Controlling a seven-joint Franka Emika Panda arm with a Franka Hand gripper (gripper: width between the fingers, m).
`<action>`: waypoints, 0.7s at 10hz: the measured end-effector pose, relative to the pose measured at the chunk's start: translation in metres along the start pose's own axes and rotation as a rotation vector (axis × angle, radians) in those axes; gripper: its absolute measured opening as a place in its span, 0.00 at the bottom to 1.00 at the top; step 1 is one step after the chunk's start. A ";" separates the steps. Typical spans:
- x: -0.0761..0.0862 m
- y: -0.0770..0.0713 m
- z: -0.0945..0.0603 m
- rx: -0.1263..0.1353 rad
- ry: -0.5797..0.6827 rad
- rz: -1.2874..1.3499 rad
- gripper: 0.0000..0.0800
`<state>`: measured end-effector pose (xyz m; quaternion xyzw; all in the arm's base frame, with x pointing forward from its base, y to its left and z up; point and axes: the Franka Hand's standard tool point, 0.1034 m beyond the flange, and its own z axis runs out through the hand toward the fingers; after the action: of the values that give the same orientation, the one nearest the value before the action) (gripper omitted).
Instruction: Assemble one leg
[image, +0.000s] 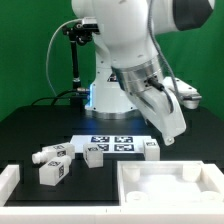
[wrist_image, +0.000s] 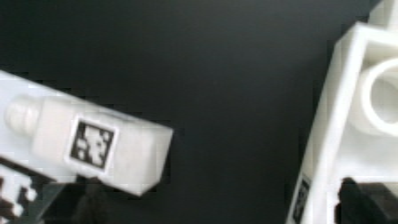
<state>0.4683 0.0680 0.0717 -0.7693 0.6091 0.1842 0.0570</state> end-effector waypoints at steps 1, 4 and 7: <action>0.002 0.000 0.000 0.001 0.001 -0.116 0.81; 0.005 0.001 0.000 0.001 0.001 -0.311 0.81; 0.000 -0.002 0.006 -0.028 0.006 -0.908 0.81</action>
Offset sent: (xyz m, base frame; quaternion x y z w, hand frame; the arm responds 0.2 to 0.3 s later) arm 0.0000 0.0000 0.0000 0.0000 0.0000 -0.1938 0.9810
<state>0.4694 0.0700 0.0657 -0.9597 0.2077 0.1466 0.1197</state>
